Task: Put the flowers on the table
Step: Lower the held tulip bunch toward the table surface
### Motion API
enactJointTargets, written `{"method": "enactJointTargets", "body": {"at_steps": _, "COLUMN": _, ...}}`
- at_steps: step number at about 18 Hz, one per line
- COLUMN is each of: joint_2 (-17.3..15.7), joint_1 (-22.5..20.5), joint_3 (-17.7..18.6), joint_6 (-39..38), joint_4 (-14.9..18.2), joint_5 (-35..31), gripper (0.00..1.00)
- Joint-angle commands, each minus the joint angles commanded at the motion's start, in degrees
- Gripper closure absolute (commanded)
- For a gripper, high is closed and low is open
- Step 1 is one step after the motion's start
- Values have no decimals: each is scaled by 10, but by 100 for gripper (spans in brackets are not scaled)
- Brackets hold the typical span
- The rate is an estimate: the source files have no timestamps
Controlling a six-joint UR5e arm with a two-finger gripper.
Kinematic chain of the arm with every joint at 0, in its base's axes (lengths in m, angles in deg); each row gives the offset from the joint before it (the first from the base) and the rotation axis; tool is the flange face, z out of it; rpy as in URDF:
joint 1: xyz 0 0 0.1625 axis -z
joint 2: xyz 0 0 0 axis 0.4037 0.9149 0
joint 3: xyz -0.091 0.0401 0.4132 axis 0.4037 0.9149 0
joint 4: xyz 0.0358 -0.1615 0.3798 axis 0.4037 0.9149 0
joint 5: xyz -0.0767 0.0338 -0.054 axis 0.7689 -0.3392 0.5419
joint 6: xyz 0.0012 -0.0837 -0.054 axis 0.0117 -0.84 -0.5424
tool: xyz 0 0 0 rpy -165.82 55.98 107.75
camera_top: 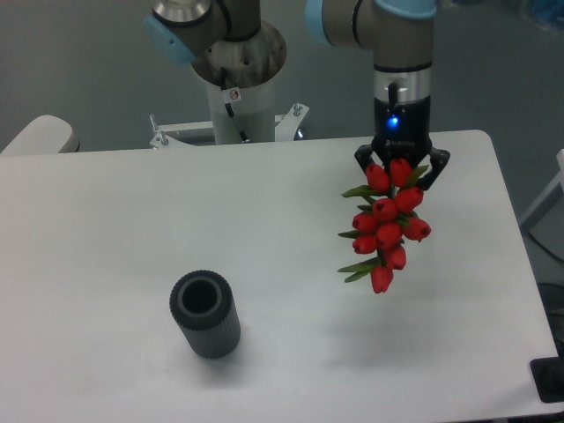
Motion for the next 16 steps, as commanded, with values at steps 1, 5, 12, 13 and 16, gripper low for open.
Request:
{"method": "enactJointTargets", "body": {"at_steps": 1, "joint_2": 8, "joint_1": 0, "joint_3": 0, "joint_6": -3, "joint_4": -1, "joint_5": -16, "gripper": 68}}
{"method": "enactJointTargets", "body": {"at_steps": 5, "joint_2": 39, "joint_1": 16, "joint_3": 1, "joint_6": -9, "joint_4": 0, "joint_5": -74, "gripper": 68}}
{"method": "enactJointTargets", "body": {"at_steps": 12, "joint_2": 85, "joint_1": 43, "joint_3": -9, "joint_6": -5, "joint_4": 1, "joint_5": -76, "gripper": 68}}
{"method": "enactJointTargets", "body": {"at_steps": 13, "joint_2": 91, "joint_1": 46, "joint_3": -10, "joint_6": -5, "joint_4": 1, "joint_5": -76, "gripper": 68}}
{"method": "enactJointTargets", "body": {"at_steps": 16, "joint_2": 109, "joint_1": 55, "joint_3": -19, "joint_6": -3, "joint_4": 2, "joint_5": -75, "gripper": 68}}
